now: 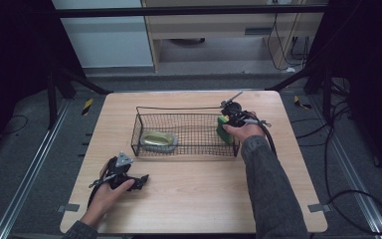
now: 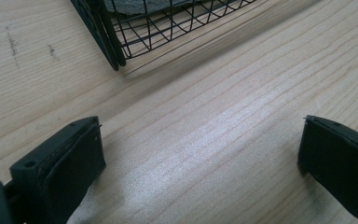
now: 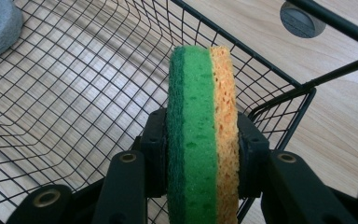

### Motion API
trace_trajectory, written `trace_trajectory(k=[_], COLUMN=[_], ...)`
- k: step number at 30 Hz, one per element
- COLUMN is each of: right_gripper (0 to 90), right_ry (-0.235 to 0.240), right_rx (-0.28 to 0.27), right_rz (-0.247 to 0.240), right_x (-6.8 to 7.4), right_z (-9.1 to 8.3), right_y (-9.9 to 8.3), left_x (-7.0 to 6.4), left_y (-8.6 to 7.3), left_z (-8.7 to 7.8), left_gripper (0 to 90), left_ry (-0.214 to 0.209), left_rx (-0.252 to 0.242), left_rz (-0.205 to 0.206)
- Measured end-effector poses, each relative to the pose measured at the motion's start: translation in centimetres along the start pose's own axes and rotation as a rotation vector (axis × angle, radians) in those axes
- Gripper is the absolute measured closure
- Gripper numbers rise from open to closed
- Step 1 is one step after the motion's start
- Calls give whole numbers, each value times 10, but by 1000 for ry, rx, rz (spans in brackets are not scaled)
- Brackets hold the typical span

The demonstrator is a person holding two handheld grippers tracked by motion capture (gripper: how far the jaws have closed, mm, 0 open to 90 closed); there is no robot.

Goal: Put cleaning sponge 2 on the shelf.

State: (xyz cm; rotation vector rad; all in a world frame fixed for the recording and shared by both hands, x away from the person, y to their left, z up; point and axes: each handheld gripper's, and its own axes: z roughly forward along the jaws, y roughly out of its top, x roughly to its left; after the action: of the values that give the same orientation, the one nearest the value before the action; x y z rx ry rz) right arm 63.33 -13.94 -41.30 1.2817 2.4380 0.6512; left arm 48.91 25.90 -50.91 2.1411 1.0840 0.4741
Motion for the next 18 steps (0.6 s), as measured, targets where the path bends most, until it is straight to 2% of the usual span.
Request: trace_trajectory(k=[18], right_gripper=[591], right_ry=[6], right_rx=[-11], right_rz=[0], right_x=[2], right_z=[-7], right_y=[0], left_x=[0], left_y=[0], left_z=[0], left_gripper=[0], left_ry=[0], left_rx=[0], left_rz=[1])
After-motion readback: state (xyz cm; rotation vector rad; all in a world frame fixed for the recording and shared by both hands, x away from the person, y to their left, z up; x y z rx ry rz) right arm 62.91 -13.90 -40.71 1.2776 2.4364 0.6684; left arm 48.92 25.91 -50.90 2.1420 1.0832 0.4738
